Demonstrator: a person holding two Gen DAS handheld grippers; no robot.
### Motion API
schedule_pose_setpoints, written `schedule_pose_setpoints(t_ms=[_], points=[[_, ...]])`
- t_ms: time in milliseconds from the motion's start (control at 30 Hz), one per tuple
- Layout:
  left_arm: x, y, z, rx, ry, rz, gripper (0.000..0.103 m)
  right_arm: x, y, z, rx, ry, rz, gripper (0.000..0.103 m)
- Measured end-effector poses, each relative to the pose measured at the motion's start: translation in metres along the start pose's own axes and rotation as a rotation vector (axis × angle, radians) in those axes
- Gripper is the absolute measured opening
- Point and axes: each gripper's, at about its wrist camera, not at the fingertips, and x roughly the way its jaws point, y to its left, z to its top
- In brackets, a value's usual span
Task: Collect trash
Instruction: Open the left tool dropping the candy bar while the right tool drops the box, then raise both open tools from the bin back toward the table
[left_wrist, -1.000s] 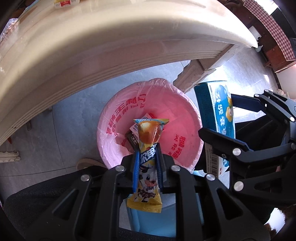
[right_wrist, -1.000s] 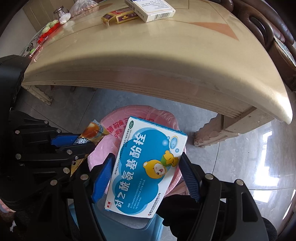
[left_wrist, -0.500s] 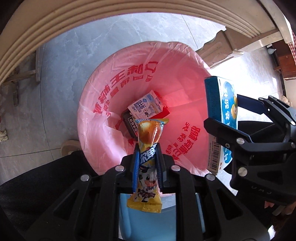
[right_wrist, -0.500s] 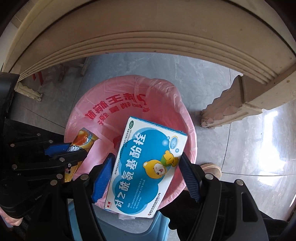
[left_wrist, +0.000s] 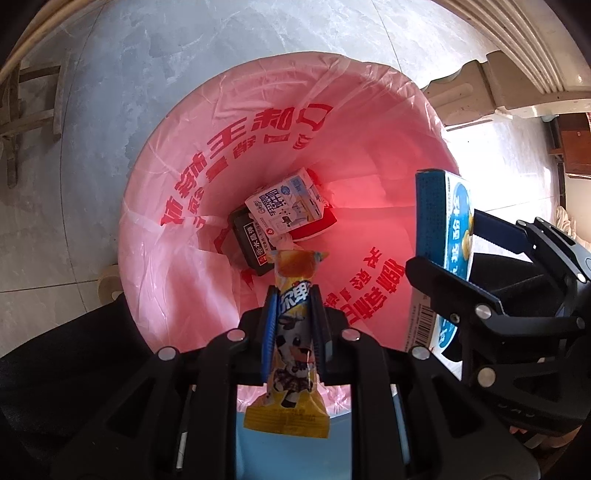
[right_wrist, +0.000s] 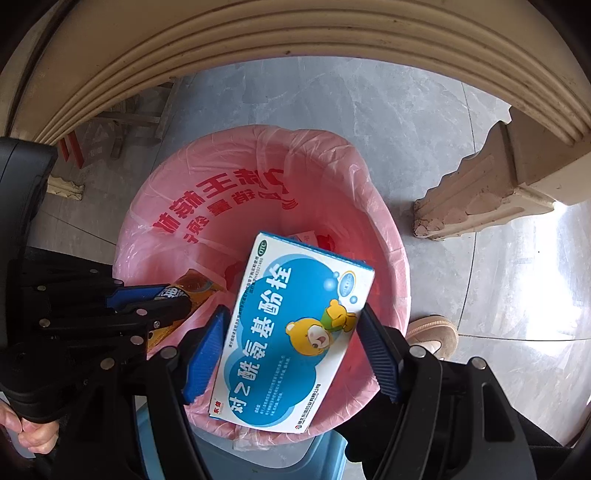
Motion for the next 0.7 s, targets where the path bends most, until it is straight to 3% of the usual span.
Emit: schedule_pose_setpoints(t_ms=[100, 167, 433, 700], points=[[0.0025, -0.0015, 0.0015, 0.009, 0.008, 0.02, 0.02, 0.0015, -0.0004, 0.0012, -0.004, 0.001, -0.012, 0.069], [0.0036, 0.0001, 0.0025, 0.007, 0.0, 0.046, 0.033, 0.0033, -0.0017, 0.0016, -0.001, 0.004, -0.023, 0.07], [0.0023, 0.0064, 0.0051, -0.025, 0.004, 0.069, 0.051, 0.0045, -0.004, 0.0027, 0.009, 0.005, -0.029, 0.07], [-0.0012, 0.0054, 0.0, -0.02, -0.005, 0.082, 0.053, 0.0051, -0.0054, 0.0016, 0.015, 0.012, -0.036, 0.07]])
